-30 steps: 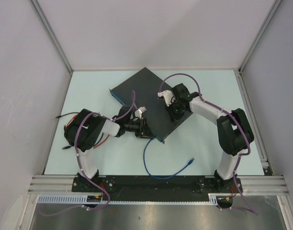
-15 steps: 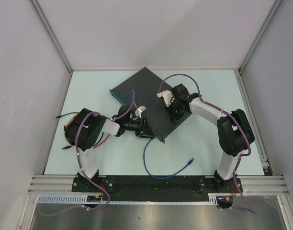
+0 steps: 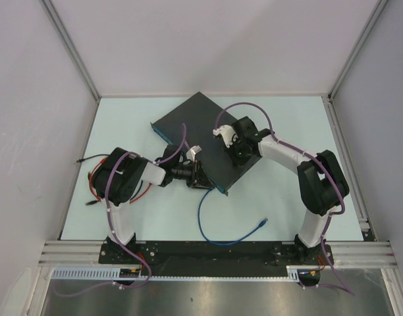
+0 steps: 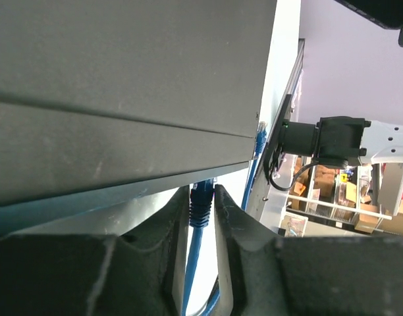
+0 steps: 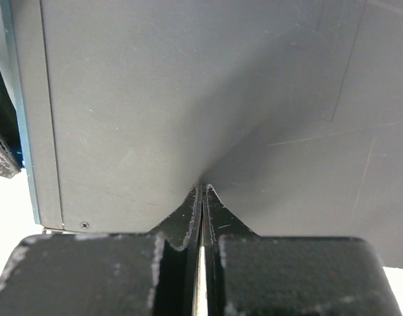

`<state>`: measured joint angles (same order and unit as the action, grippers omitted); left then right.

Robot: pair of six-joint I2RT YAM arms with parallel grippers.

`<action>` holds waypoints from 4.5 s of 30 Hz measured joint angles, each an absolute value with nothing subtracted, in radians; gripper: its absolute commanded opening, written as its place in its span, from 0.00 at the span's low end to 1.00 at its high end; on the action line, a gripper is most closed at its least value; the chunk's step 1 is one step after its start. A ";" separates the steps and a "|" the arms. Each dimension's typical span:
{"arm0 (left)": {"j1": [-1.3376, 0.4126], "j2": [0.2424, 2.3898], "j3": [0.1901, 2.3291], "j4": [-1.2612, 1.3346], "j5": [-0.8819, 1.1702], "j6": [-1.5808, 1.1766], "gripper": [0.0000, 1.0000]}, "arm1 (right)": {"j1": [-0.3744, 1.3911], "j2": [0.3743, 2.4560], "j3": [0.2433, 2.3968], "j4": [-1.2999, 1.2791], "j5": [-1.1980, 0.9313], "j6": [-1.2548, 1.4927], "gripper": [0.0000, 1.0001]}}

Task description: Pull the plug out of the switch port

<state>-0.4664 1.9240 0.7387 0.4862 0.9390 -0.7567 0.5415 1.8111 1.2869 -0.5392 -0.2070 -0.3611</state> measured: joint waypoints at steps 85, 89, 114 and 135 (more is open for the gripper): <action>-0.246 1.217 0.962 -0.508 0.939 0.174 0.00 | 0.598 1.770 1.241 -0.519 -0.151 -0.413 0.00; -0.052 1.192 1.005 -0.739 0.924 0.385 0.00 | 0.591 1.769 1.241 -0.514 -0.118 -0.440 0.00; 0.152 1.070 0.882 -0.545 -0.139 0.750 0.08 | 0.621 1.794 1.265 -0.503 -0.031 -0.503 0.00; -0.088 1.340 1.030 -0.347 -0.373 0.640 0.99 | 0.621 1.784 1.265 -0.502 -0.035 -0.478 0.23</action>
<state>-0.0879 1.3399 1.0302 -0.3466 -0.3729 0.6399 0.6212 1.7836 1.2648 -0.5022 -0.0349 -0.4782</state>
